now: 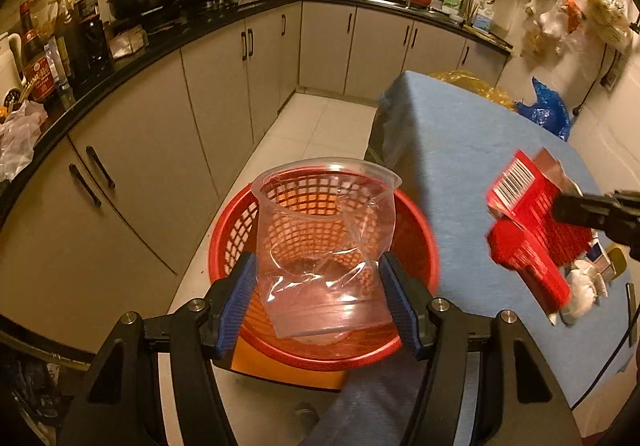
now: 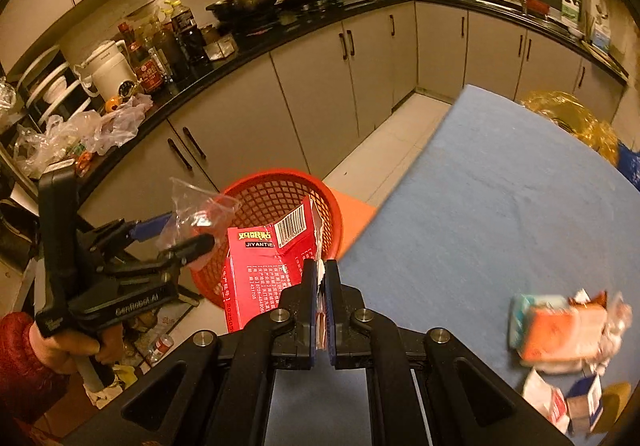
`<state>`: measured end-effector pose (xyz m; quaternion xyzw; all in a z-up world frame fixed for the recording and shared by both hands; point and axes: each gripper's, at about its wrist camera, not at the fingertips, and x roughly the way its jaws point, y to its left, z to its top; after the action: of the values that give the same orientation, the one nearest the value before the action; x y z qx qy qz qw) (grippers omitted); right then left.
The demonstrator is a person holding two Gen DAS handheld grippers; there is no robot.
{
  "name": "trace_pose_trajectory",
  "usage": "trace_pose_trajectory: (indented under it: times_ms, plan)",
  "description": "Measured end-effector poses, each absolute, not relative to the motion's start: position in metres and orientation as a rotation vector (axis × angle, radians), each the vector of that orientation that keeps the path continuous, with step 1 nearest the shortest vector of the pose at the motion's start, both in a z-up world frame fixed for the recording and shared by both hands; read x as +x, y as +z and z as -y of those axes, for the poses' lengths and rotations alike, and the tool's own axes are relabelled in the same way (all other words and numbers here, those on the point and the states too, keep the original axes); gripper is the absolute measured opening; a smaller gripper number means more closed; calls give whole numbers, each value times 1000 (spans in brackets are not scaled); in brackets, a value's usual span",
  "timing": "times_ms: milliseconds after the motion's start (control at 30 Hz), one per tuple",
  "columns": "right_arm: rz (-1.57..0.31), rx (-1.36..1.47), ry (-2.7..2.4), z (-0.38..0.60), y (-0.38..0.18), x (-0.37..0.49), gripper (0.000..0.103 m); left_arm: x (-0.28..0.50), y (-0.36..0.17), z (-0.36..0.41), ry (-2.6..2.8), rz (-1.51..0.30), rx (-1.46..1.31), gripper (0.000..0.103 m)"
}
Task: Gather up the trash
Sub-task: 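Carry the cup and wrapper to the red basket and release both, then return to the table and grasp the white cloth bundle with the left gripper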
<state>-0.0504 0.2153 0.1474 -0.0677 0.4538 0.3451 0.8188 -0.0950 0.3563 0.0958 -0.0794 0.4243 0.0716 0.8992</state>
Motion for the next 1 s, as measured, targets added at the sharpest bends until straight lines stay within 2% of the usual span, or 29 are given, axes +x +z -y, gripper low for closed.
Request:
trace_pose_trajectory:
  times_ms: [333, 467, 533, 600, 867, 1000]
  plan:
    - [-1004, -158, 694, -263, 125, -19, 4, -79, 84, -374, 120, -893, -175, 63]
    - [-1007, -163, 681, -270, 120, -12, 6, -77, 85, -378, 115, -879, -181, 70]
    - [-1015, -149, 681, -271, 118, -8, 11, -75, 85, -378, 114, -881, -178, 72]
    - [-1017, -135, 672, -272, 118, -5, 22, -74, 85, -379, 113, -880, -181, 73]
    - [-1004, -102, 712, -265, 129, -12, 23, -81, 88, -377, 124, -868, -225, 76]
    - [-977, -105, 716, -248, 142, -24, 29, -97, 102, -370, 153, -822, -222, 76]
